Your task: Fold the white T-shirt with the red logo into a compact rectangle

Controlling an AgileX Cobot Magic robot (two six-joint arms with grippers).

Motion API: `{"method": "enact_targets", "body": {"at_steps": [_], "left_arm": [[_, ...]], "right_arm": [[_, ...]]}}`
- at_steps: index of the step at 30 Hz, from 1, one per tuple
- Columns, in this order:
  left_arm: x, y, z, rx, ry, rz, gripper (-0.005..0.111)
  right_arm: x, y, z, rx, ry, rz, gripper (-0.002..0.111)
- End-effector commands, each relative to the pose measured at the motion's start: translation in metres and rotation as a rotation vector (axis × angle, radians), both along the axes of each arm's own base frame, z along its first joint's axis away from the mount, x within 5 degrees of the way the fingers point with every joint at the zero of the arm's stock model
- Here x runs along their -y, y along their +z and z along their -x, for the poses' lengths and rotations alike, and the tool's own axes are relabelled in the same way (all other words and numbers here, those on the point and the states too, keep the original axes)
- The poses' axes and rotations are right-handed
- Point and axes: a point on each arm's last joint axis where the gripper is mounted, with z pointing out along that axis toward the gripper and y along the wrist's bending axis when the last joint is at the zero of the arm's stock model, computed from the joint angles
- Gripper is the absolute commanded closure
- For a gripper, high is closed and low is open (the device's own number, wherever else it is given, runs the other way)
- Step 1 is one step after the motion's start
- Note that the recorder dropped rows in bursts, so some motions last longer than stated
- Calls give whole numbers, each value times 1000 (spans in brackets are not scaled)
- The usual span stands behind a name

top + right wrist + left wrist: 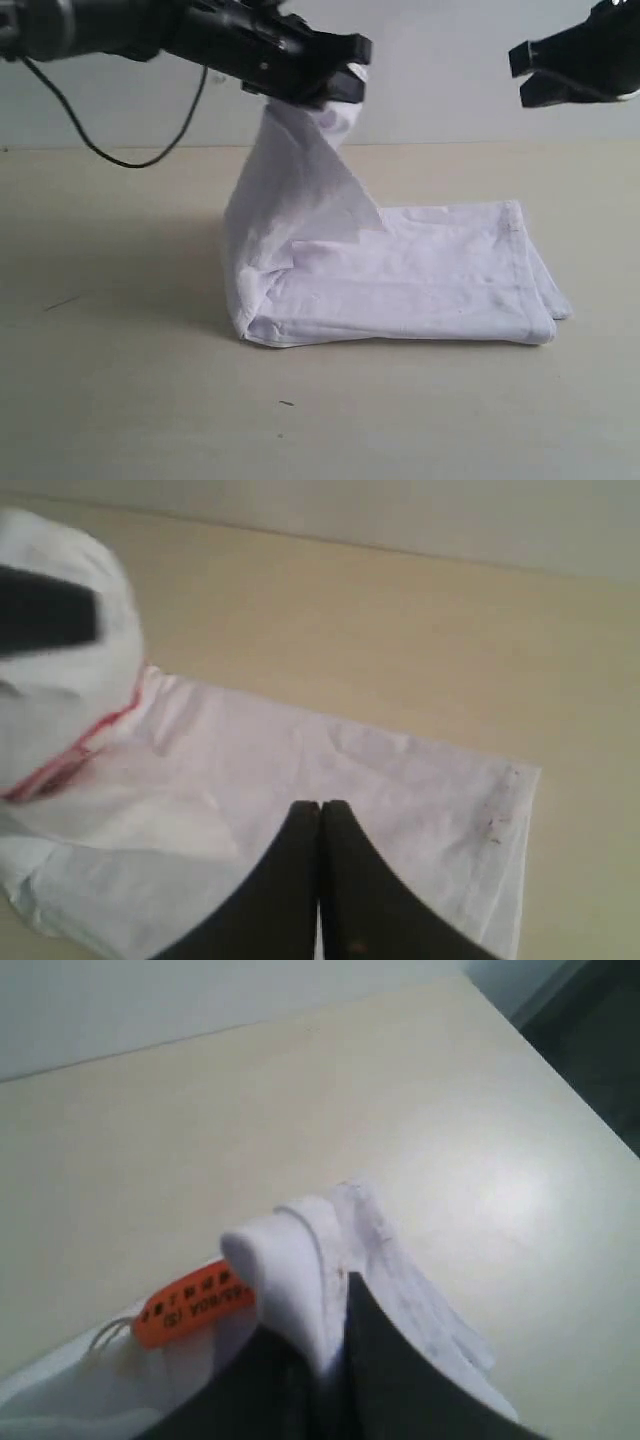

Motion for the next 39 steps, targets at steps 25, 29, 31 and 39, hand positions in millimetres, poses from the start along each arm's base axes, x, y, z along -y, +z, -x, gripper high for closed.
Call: {"method": "enact_targets", "body": {"at_steps": [25,29,31,39], "left_arm": [[170,-102,64,106,-161,-10,45],[168,-83,66,242,-236,-64,42],[163,-65,64,281,-241,-66,42],[81,14,41,222,-356,-222,76]], "right_arm": [[-10,83,71,237,39,-30,108],[-10,84,70,245,41,-24,108],[-10,84,70,248,39,-25,108],[-7,84,69,258,30,3,108]]}}
